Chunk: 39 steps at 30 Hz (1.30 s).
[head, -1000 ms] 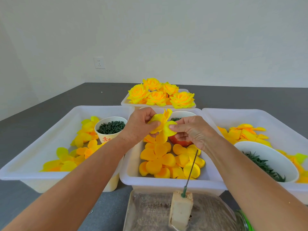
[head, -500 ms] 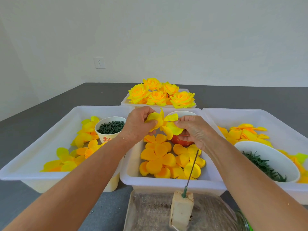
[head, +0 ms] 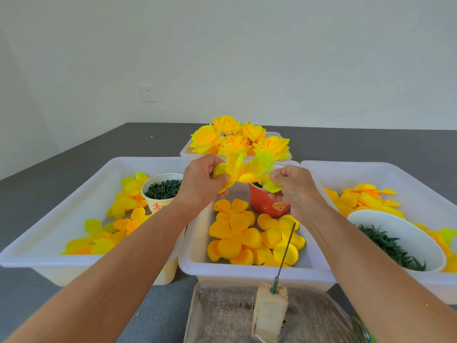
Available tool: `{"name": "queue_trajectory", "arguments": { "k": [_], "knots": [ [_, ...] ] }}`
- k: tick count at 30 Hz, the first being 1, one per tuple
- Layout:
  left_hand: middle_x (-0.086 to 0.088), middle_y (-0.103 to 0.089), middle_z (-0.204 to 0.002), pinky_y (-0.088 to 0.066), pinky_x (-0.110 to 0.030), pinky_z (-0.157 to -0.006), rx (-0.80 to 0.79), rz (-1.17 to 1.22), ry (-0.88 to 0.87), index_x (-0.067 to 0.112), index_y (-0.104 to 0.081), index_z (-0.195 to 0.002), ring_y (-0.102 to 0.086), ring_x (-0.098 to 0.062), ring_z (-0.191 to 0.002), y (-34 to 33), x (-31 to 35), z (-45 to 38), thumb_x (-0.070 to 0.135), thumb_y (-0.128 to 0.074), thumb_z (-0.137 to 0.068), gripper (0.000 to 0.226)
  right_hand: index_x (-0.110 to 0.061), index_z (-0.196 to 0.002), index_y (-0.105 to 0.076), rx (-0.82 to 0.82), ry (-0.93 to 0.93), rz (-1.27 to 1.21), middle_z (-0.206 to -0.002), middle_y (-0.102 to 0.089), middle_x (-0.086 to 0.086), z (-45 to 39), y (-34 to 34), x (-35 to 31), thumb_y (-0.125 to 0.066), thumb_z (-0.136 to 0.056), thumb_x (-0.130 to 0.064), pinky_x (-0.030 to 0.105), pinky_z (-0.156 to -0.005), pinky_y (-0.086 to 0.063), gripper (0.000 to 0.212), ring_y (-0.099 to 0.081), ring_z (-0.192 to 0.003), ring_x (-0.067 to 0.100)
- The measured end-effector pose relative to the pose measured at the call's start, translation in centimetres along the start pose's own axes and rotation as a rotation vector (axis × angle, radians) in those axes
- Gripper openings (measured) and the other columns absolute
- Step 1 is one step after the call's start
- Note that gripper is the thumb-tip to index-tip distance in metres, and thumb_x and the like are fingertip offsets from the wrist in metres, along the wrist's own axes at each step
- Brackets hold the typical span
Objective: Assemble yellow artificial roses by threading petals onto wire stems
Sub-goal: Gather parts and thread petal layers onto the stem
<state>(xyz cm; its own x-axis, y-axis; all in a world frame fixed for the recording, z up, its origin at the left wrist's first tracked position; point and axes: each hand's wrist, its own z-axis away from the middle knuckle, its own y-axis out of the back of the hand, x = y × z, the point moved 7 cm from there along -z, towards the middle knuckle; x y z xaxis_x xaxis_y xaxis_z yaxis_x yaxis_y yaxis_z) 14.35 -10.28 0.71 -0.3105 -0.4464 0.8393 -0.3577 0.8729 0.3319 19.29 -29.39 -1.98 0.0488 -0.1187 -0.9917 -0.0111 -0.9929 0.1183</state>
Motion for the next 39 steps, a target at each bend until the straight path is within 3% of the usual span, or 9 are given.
{"name": "queue_trajectory", "arguments": {
  "k": [5, 10, 14, 18, 23, 29, 34, 37, 39],
  "knots": [
    [-0.009, -0.063, -0.069, -0.053, -0.025, -0.05, 0.061, -0.003, -0.007, 0.02, -0.055, -0.09, -0.058, -0.01, -0.045, 0.4, -0.1, -0.2, -0.005, -0.06, -0.083, 0.026, -0.018, -0.071, -0.059, 0.109, 0.073, 0.027, -0.09, -0.066, 0.017, 0.0, 0.6, -0.5, -0.06, -0.091, -0.016, 0.051, -0.079, -0.053, 0.02, -0.066, -0.087, 0.036],
    [-0.009, -0.063, -0.069, -0.055, -0.036, -0.057, 0.177, -0.026, 0.018, 0.022, -0.058, -0.087, -0.06, -0.023, -0.053, 1.7, -0.8, -0.6, -0.003, -0.059, -0.083, 0.025, -0.019, -0.069, -0.057, 0.231, 0.134, -0.016, -0.073, -0.06, 0.002, -0.5, 2.6, -0.7, -0.058, -0.089, -0.012, 0.035, -0.063, -0.054, 0.022, -0.064, -0.067, 0.018],
    [-0.013, -0.064, -0.072, -0.055, -0.034, -0.056, 0.208, -0.058, 0.028, 0.01, -0.06, -0.091, -0.061, -0.022, -0.054, 1.8, -0.9, -0.6, 0.0, -0.058, -0.084, 0.012, -0.019, -0.076, -0.062, 0.11, 0.141, -0.086, -0.08, -0.063, -0.001, -0.3, 1.6, -0.9, -0.061, -0.089, -0.012, 0.027, -0.062, -0.052, 0.015, -0.06, -0.077, 0.013],
    [-0.021, -0.064, -0.074, -0.054, -0.034, -0.053, 0.221, -0.036, 0.033, -0.005, -0.058, -0.09, -0.059, -0.02, -0.05, 2.1, -0.8, -0.6, 0.004, -0.056, -0.089, 0.009, -0.015, -0.065, -0.065, -0.059, 0.102, -0.143, -0.071, -0.065, 0.006, 0.1, 0.8, -1.1, -0.072, -0.08, -0.015, 0.028, -0.056, -0.049, 0.016, -0.058, -0.064, 0.017],
    [-0.017, -0.063, -0.068, -0.051, -0.028, -0.047, 0.179, 0.045, 0.021, -0.009, -0.057, -0.087, -0.057, -0.016, -0.045, 1.6, -0.5, -0.5, 0.004, -0.057, -0.09, 0.013, -0.01, -0.06, -0.055, -0.241, 0.021, 0.148, -0.059, -0.046, 0.006, 0.4, -0.4, -0.2, -0.078, -0.073, -0.016, 0.023, -0.046, -0.034, 0.028, -0.038, -0.047, 0.016],
    [0.001, -0.062, -0.053, -0.049, -0.023, -0.043, 0.106, 0.066, 0.034, 0.009, -0.056, -0.071, -0.057, -0.012, -0.041, 1.1, -0.6, -0.4, 0.007, -0.062, -0.087, 0.017, -0.015, -0.053, -0.05, -0.511, 0.068, 0.54, -0.05, -0.042, -0.004, 1.7, -2.2, 0.5, -0.081, -0.068, -0.033, 0.021, -0.047, -0.036, 0.039, -0.044, -0.056, 0.014],
    [-0.006, -0.061, -0.053, -0.048, -0.025, -0.043, 0.082, 0.037, 0.016, -0.007, -0.054, -0.075, -0.056, -0.014, -0.039, 0.8, -0.3, -0.2, 0.008, -0.068, -0.083, 0.022, -0.02, -0.049, -0.055, -0.701, -0.005, 0.726, -0.047, -0.042, -0.01, 2.7, -2.8, 2.2, -0.079, -0.064, -0.05, 0.02, -0.052, -0.035, 0.041, -0.042, -0.055, 0.007],
    [-0.022, -0.058, -0.058, -0.048, -0.034, -0.048, 0.078, -0.034, -0.054, -0.006, -0.054, -0.07, -0.054, -0.02, -0.044, 0.6, 0.4, 0.0, 0.006, -0.071, -0.079, 0.023, -0.014, -0.066, -0.067, -0.603, 0.065, 0.66, -0.06, -0.055, -0.007, 2.3, -2.7, 1.2, -0.074, -0.061, -0.061, 0.024, -0.061, -0.04, 0.047, -0.051, -0.064, 0.008],
    [-0.017, -0.054, -0.054, -0.042, -0.03, -0.049, 0.054, -0.115, -0.146, 0.002, -0.054, -0.062, -0.047, -0.015, -0.047, 0.2, 1.2, 0.2, 0.004, -0.074, -0.076, 0.024, -0.012, -0.071, -0.068, -0.501, 0.01, 0.467, -0.065, -0.065, -0.005, 1.9, -2.5, 0.6, -0.065, -0.065, -0.067, 0.023, -0.062, -0.047, 0.056, -0.058, -0.063, 0.007]
  ]
}}
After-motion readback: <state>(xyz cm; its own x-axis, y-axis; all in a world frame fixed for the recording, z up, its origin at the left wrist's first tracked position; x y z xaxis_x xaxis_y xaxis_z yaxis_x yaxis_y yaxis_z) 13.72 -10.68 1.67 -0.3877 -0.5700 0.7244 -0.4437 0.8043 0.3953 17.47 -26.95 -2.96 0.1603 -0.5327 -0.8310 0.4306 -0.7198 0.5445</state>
